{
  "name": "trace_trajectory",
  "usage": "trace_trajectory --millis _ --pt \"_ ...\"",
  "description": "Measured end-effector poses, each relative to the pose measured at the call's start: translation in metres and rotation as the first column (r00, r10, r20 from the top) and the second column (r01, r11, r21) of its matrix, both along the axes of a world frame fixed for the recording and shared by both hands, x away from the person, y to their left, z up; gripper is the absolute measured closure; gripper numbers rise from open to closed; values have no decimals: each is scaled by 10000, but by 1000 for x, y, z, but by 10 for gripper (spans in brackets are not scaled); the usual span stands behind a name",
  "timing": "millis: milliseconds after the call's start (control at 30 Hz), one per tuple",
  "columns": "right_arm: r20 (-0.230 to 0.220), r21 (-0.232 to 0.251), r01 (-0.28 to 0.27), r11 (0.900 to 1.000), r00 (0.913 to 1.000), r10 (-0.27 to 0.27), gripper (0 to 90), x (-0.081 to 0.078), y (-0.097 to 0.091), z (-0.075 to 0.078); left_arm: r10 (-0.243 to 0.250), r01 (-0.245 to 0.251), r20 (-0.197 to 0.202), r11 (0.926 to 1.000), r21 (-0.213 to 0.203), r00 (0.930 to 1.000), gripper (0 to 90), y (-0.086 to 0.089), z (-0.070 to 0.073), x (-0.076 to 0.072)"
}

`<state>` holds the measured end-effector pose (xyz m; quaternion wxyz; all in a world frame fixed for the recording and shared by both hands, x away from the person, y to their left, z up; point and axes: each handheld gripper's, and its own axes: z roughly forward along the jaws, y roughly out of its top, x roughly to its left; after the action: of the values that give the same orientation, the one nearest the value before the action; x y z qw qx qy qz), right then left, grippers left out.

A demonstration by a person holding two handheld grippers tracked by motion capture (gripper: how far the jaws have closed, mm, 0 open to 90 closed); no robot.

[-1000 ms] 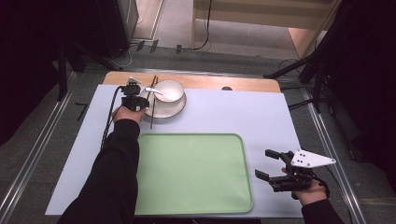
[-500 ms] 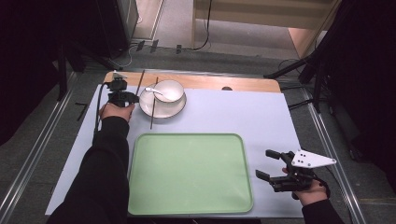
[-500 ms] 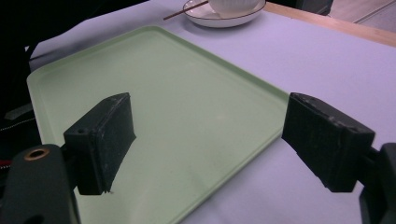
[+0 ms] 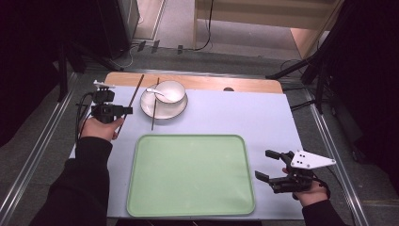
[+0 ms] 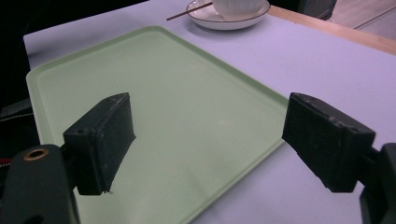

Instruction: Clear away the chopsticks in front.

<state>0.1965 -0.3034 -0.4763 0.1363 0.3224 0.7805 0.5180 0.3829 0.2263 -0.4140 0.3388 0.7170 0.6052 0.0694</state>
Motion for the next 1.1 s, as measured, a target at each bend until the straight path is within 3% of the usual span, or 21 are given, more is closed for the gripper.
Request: trace_trajectory --millis 100,167,300,433,667,733,833,1100 --pt "-26 53 -16 10000 10000 16 168 1 0 0 -238 238 -28 9993 285 9997 860 -6 -3 -19" --pt "-3 33 -33 10000 10000 33 168 1 0 0 -364 364 -58 9993 19 9993 860 -8 -5 -32" --pt "-8 22 -94 10000 10000 94 168 3 1 0 -530 530 234 9986 12 9983 860 -17 -8 -60" --pt "2 28 -154 9999 9999 154 168 5 3 0 -744 744 78 9972 -10 9972 860 -27 -17 -84" --pt "33 59 -259 9996 9997 259 168 7 5 0 -759 746 -306 9965 -389 9966 859 -36 -37 -112" --pt "64 36 -328 9995 9994 328 168 8 5 1 -793 784 -348 9966 -269 9962 859 -39 -43 -121" --pt "62 33 -349 9994 9994 349 168 8 6 1 -652 633 -432 9971 -431 9969 858 -41 -50 -130" --pt "89 123 -208 9997 9997 207 168 8 2 1 -364 341 -1038 9991 -238 9939 857 -44 -71 -143"
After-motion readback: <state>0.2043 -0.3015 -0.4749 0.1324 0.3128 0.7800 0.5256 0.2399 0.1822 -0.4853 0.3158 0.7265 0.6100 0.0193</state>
